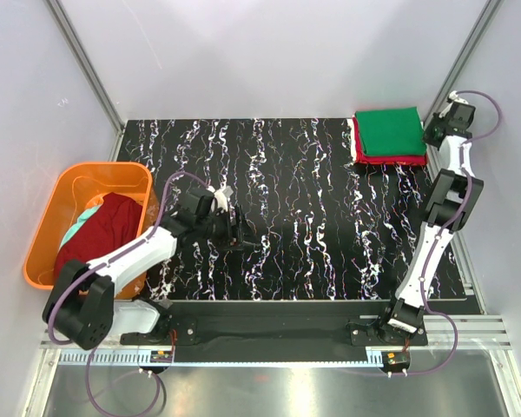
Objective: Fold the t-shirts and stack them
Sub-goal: Neatly place the folded tshirt to the corner
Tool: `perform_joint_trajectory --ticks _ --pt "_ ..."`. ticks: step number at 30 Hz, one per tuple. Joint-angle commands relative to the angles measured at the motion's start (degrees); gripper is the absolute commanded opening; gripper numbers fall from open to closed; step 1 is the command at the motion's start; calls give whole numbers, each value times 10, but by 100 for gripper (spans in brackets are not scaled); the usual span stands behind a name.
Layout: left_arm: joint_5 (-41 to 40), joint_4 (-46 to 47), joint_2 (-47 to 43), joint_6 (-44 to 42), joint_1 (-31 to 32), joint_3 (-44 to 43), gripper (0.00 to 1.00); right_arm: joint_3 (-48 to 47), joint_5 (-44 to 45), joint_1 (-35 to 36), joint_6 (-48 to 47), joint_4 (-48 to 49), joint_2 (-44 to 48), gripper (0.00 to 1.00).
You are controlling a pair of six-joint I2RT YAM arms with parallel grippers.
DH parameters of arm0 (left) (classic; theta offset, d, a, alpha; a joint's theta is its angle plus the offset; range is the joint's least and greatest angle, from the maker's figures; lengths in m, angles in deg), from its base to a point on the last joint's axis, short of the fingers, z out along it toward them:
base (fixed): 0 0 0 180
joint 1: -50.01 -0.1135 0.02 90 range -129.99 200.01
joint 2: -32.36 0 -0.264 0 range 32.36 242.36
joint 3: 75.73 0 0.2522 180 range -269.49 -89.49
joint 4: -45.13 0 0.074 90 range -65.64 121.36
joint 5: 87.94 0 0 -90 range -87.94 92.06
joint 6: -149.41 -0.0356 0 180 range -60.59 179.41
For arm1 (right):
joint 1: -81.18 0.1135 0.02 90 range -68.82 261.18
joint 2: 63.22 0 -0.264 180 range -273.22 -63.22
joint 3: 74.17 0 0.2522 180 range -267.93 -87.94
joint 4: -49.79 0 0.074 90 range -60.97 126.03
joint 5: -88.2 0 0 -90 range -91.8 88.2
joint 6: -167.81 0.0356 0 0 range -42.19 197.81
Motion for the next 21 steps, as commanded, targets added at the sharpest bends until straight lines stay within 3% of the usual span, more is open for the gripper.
perform_joint_trajectory --ticks 1,7,11,17,21 --pt "23 22 -38 11 -1 7 76 39 14 13 21 26 121 0" --pt "18 5 -59 7 -1 7 76 72 3 20 33 38 144 1" --pt "21 11 -53 12 -1 5 76 81 -145 26 82 82 117 0" --pt "21 8 -49 15 -1 -1 76 98 -323 20 279 261 33 0" --pt "16 -5 -56 9 -1 -2 76 144 -363 13 414 387 -4 0"
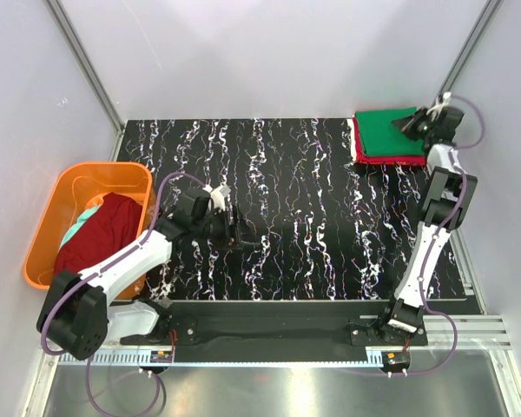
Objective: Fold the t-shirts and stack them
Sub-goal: Neatly place the folded tshirt to the corner, then reset both grippers
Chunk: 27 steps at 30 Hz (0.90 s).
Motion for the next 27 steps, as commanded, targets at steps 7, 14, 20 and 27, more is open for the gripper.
perform_joint_trajectory --ticks 7,14,20,27 --pt "13 1 -21 0 -1 0 76 108 -89 -13 155 175 -22 0" --pt "13 3 -32 5 -1 6 76 112 -88 -7 102 132 39 0" --pt "15 12 -38 15 2 11 76 149 -96 26 94 138 71 0" --pt "0 -9 -72 20 9 14 76 204 -91 84 80 126 99 1"
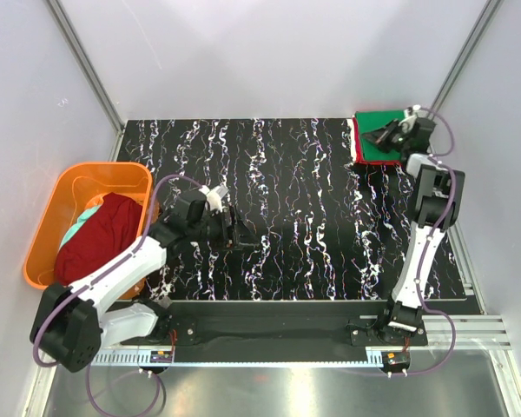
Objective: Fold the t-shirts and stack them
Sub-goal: Reset both grippers
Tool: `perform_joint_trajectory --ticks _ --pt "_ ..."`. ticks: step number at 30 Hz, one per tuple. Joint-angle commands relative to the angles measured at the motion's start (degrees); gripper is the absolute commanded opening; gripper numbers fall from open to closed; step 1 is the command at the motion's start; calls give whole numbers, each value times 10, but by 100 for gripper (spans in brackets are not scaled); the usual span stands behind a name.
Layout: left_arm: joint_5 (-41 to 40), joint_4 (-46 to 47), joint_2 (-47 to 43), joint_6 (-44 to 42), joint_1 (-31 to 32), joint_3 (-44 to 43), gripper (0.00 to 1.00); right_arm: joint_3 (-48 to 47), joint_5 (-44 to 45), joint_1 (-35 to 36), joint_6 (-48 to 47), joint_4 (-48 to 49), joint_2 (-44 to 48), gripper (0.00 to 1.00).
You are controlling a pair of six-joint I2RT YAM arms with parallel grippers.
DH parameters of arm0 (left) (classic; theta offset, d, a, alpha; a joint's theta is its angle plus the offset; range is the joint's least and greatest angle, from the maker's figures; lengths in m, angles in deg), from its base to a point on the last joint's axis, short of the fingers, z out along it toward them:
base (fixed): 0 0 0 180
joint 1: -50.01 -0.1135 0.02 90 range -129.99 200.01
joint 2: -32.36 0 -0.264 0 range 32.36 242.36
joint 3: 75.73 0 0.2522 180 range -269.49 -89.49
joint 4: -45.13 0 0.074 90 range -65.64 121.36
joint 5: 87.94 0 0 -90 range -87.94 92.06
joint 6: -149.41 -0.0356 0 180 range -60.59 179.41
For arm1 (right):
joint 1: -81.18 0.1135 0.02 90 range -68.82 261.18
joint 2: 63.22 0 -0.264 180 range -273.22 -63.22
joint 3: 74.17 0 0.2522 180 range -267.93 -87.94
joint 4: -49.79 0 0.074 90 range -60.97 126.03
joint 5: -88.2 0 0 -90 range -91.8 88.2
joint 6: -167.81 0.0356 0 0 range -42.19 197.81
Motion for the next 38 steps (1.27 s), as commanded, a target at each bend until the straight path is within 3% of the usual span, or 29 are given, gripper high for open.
perform_joint_trajectory --ticks 1,6,12,15,16,17,18,25,30,34,38 --pt "-8 -8 -42 6 5 5 76 53 14 42 -63 -31 84 2" --pt "-64 -23 -115 20 23 33 77 145 185 132 -216 -224 245 15" --pt "-156 -1 -251 86 43 131 80 395 227 179 -181 -210 423 26" --pt "-170 44 -353 130 44 211 83 532 210 185 -137 -173 533 38" --pt "-174 50 -375 137 44 227 83 588 210 186 -120 -170 589 56" --pt "-176 55 -418 150 45 257 84 614 210 187 -109 -168 617 65" --pt "-175 69 -438 155 45 270 84 638 213 187 -98 -170 671 98" --pt "-138 127 -568 194 45 363 84 787 217 187 16 -268 857 100" --pt "-89 235 -652 284 45 453 84 843 139 187 50 -262 894 100" --pt "-55 195 -743 295 45 473 85 970 55 186 133 -109 934 100" --pt "8 328 -729 349 45 481 85 1047 -32 187 222 85 952 100"
